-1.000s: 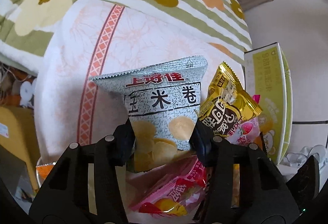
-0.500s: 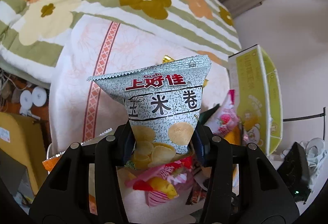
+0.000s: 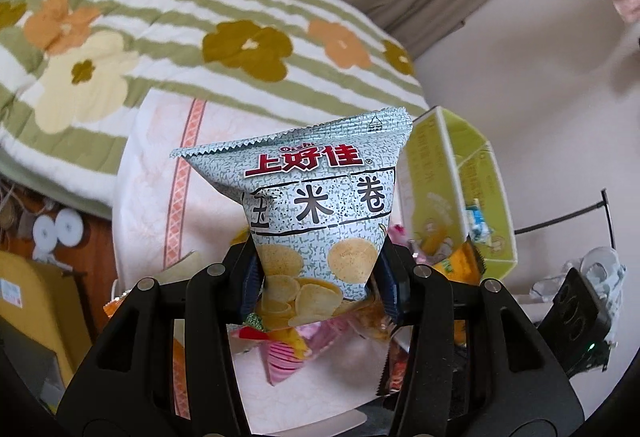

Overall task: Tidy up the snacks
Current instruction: 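Carry both bags over the cardboard box and open both tools to release them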

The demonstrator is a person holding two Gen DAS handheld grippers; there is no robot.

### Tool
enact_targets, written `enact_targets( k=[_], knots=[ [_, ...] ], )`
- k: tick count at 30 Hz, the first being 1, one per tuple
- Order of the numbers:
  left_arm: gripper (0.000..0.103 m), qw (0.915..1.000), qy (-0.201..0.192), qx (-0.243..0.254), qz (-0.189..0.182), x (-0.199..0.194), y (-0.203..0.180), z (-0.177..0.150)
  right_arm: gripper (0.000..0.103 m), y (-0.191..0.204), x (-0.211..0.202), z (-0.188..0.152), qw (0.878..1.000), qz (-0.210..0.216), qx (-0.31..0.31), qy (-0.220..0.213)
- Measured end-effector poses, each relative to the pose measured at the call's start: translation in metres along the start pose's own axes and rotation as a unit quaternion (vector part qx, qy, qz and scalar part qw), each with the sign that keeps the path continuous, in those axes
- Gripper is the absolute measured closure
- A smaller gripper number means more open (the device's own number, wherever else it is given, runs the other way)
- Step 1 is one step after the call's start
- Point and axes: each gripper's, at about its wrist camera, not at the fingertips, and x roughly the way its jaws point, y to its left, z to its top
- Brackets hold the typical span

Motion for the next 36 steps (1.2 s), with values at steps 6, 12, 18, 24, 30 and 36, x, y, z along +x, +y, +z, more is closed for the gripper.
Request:
enact_targets(
  k=[6, 12, 18, 24, 30, 36],
  knots=[
    [0.059, 0.9991, -0.025, 0.033, -0.004, -0.014, -0.040, 0.009, 0.040, -0.016, -0.046, 0.018, 0.999, -0.018, 0.018, -0.045],
    [0.059, 0.9967, -0.047, 0.066, 0.004, -0.004, -0.097, 0.016, 0.040, -0.066, -0.086, 0.038, 0.996, -0.030, 0.037, -0.080],
    [0.059, 0.9961, -0.060, 0.064, -0.003, 0.034, -0.163, 0.020, 0.040, -0.135, -0.112, 0.062, 0.995, -0.034, 0.027, -0.094],
    [0.059, 0.9957, -0.054, 0.075, -0.003, 0.091, -0.234, 0.025, 0.040, -0.208, -0.126, 0.075, 0.996, -0.031, 0.025, -0.086],
    [0.058, 0.9952, -0.025, 0.094, 0.015, 0.151, -0.284, 0.025, 0.040, -0.263, -0.129, 0.086, 0.996, -0.030, 0.033, -0.073],
    [0.058, 0.9897, 0.018, 0.134, 0.046, 0.213, -0.313, 0.030, 0.040, -0.302, -0.120, 0.088, 0.995, -0.030, 0.065, -0.063]
  ],
)
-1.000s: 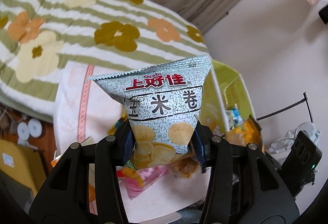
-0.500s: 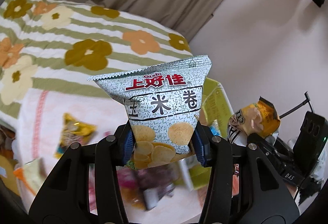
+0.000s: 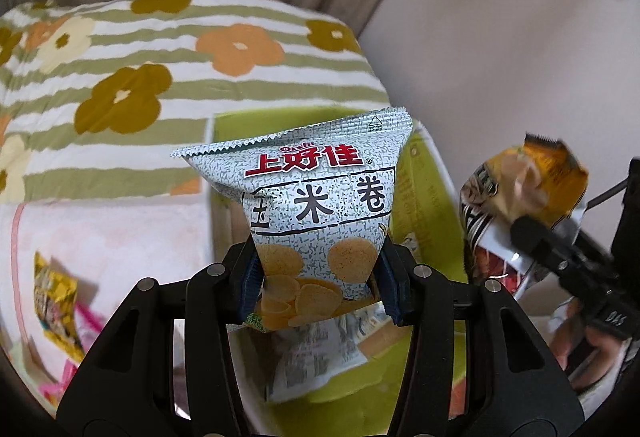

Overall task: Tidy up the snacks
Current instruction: 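Carry both bags over the cardboard box and open both tools to release them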

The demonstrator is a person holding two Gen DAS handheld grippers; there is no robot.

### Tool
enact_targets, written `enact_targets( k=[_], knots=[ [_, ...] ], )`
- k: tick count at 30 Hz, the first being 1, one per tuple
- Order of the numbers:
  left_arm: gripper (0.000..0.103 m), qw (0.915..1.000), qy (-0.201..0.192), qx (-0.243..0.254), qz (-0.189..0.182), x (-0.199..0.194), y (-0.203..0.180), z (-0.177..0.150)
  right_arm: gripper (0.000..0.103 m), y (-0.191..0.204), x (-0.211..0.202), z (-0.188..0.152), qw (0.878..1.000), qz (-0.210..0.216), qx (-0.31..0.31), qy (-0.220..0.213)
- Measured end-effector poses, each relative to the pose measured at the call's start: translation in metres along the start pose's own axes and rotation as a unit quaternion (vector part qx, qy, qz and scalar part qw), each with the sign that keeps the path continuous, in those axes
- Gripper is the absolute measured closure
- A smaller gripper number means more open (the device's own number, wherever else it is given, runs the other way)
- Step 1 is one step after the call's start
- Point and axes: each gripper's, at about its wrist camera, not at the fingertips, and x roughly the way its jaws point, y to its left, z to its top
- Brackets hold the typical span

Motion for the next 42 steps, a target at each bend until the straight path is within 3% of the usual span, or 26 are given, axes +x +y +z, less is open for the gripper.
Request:
enact_targets(
  k=[8, 10, 11, 12, 19, 35, 36, 39, 42],
  knots=[
    [0.057, 0.9977, 0.037, 0.051, 0.026, 0.052, -0.019, 0.015, 0.040, -0.028, 0.020, 0.003, 0.999, -0.014, 0.042, 0.017],
    [0.042, 0.9967, 0.037, 0.069, 0.022, 0.058, -0.023, 0.015, 0.040, -0.033, 0.025, 0.004, 0.998, -0.019, 0.050, 0.021],
    [0.016, 0.9954, 0.040, 0.080, 0.035, 0.061, -0.026, 0.014, 0.040, -0.034, 0.027, 0.005, 0.998, -0.021, 0.055, 0.022],
    [0.002, 0.9941, 0.040, 0.089, 0.047, 0.063, -0.029, 0.014, 0.040, -0.036, 0.029, 0.005, 0.998, -0.021, 0.061, 0.023],
    [0.001, 0.9913, 0.032, 0.112, 0.062, 0.056, -0.032, 0.007, 0.040, -0.041, 0.039, 0.006, 0.996, -0.037, 0.073, 0.039],
    [0.001, 0.9923, 0.035, 0.084, 0.084, 0.033, -0.003, -0.008, 0.038, -0.026, 0.079, 0.004, 0.993, -0.051, 0.046, 0.097],
    [0.001, 0.9921, 0.034, 0.084, 0.086, 0.032, -0.003, -0.009, 0.035, -0.026, 0.082, 0.003, 0.992, -0.051, 0.045, 0.102],
    [0.001, 0.9926, 0.033, 0.078, 0.087, 0.028, -0.002, -0.013, 0.009, -0.026, 0.084, 0.000, 0.993, -0.044, 0.051, 0.100],
    [0.001, 0.9931, 0.030, 0.074, 0.085, 0.023, -0.002, -0.017, 0.003, -0.025, 0.073, -0.004, 0.995, -0.039, 0.058, 0.075]
  ],
)
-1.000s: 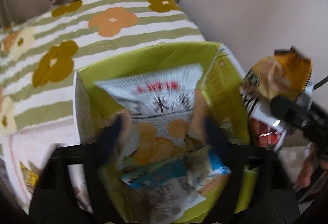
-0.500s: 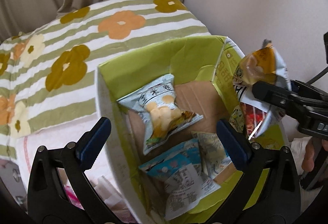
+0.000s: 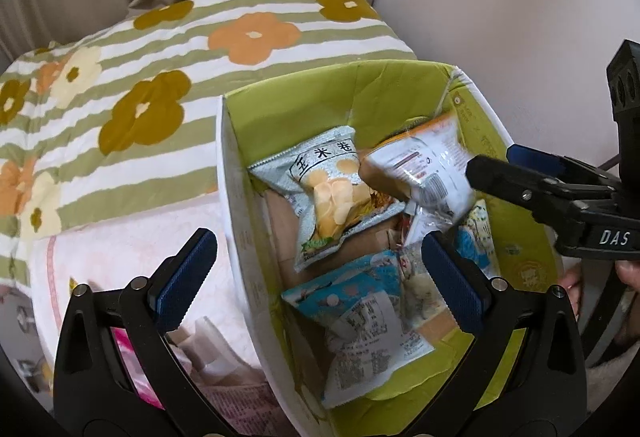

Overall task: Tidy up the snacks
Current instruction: 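Carry both bags over the cardboard box and open both tools to release them, then grasp the orange-and-cream bag with the left tool while the right tool grasps the pink marshmallow bag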

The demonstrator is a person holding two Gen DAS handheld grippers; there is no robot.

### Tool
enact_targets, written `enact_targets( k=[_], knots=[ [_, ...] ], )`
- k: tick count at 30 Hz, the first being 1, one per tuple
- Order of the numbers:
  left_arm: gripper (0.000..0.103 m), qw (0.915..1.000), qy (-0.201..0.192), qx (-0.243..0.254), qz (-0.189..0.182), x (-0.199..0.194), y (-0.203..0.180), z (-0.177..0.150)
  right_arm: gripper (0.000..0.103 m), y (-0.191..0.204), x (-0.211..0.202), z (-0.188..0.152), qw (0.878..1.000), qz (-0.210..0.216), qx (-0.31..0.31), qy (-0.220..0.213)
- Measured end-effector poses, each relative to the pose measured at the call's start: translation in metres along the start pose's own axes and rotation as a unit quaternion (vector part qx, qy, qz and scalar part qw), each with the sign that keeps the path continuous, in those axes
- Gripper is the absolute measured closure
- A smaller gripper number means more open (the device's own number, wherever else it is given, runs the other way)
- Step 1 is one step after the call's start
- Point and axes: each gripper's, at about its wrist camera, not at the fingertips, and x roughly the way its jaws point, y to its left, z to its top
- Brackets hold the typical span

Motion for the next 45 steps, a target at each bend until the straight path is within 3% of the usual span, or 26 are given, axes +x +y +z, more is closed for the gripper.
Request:
enact_targets(
  k=[10, 19, 25, 32, 34, 40, 45],
  knots=[
    [0.001, 0.9994, -0.027, -0.019, 0.007, -0.039, -0.001, -0.021, 0.003, 0.018, -0.048, -0.015, 0.998, -0.001, -0.040, -0.042],
    [0.001, 0.9938, -0.072, -0.071, 0.046, -0.112, 0.023, -0.064, 0.003, 0.060, -0.088, -0.027, 0.991, 0.045, -0.103, -0.075],
    [0.001, 0.9848, -0.088, -0.118, 0.092, -0.157, 0.068, -0.105, 0.003, 0.105, -0.095, -0.046, 0.985, 0.079, -0.126, -0.092],
    [0.001, 0.9696, -0.109, -0.175, 0.132, -0.209, 0.153, -0.155, 0.003, 0.182, -0.092, -0.078, 0.978, 0.110, -0.152, -0.094],
    [0.001, 0.9666, -0.100, -0.188, 0.142, -0.214, 0.175, -0.169, 0.003, 0.202, -0.086, -0.086, 0.978, 0.110, -0.154, -0.085],
    [0.001, 0.9605, -0.062, -0.232, 0.141, -0.209, 0.247, -0.228, 0.003, 0.267, -0.051, -0.126, 0.979, 0.104, -0.166, -0.047],
    [0.001, 0.9614, -0.032, -0.251, 0.108, -0.189, 0.286, -0.260, 0.003, 0.297, -0.018, -0.159, 0.982, 0.101, -0.161, -0.011]
  ],
)
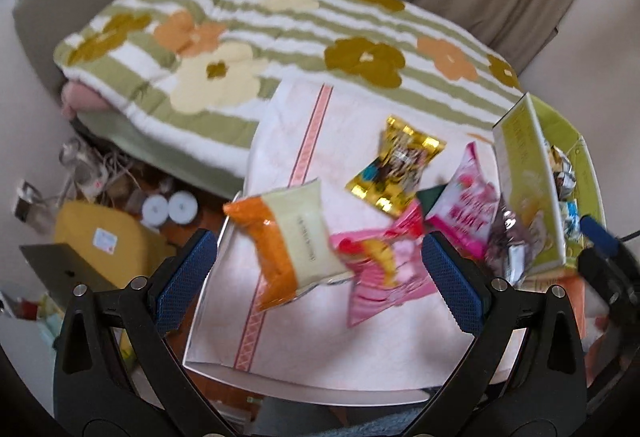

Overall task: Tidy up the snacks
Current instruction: 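Grasp the orange-and-cream bag with the left tool while the right tool grasps the pink marshmallow bag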

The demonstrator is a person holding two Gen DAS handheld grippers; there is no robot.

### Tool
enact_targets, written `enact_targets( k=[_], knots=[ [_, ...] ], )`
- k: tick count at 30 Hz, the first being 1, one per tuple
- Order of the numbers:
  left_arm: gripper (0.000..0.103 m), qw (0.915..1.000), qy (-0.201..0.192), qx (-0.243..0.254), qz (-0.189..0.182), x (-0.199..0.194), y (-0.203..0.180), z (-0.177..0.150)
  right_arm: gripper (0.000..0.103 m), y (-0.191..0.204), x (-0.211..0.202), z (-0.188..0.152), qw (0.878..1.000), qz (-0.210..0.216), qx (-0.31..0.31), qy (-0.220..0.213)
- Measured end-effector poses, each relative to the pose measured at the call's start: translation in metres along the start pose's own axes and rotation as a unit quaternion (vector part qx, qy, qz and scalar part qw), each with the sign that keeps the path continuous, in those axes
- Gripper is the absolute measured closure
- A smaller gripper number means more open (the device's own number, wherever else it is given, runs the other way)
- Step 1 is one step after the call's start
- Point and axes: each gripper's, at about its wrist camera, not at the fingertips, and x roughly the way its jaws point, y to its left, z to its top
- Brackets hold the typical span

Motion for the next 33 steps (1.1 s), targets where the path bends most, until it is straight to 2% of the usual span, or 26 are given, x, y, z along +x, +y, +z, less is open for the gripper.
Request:
enact_targets(
  k=[6, 10, 15, 22, 25, 27, 29, 31, 33],
  knots=[
    [0.001, 0.9988, 0.034, -0.024, -0.024, 0.034, 0.013, -0.009, 0.003, 0.019, 0.050, -0.028, 0.998, -0.007, -0.001, 0.055],
    [0.001, 0.9981, 0.045, -0.035, -0.023, 0.056, 0.018, -0.009, 0.003, 0.025, 0.079, -0.038, 0.996, -0.016, -0.029, 0.081],
    [0.002, 0.9966, 0.060, -0.055, -0.015, 0.083, 0.020, -0.003, 0.003, 0.024, 0.112, -0.044, 0.993, -0.011, -0.038, 0.113],
    [0.003, 0.9937, 0.083, -0.074, 0.017, 0.115, 0.019, 0.004, 0.003, 0.027, 0.135, -0.048, 0.988, -0.011, -0.063, 0.139],
    [0.007, 0.9924, 0.090, -0.080, 0.028, 0.125, 0.019, 0.004, 0.003, 0.028, 0.142, -0.050, 0.987, -0.013, -0.070, 0.146],
    [0.017, 0.9908, 0.100, -0.084, 0.034, 0.134, 0.019, 0.003, 0.003, 0.028, 0.145, -0.050, 0.986, -0.013, -0.071, 0.149],
    [0.020, 0.9896, 0.107, -0.087, 0.042, 0.142, 0.018, 0.002, 0.003, 0.028, 0.150, -0.050, 0.986, -0.012, -0.070, 0.154],
    [0.022, 0.9884, 0.113, -0.092, 0.043, 0.147, 0.020, 0.002, 0.003, 0.026, 0.154, -0.051, 0.985, -0.009, -0.066, 0.158],
    [0.029, 0.9878, 0.116, -0.095, 0.042, 0.152, 0.022, 0.001, 0.003, 0.026, 0.158, -0.052, 0.985, -0.010, -0.064, 0.162]
  ],
)
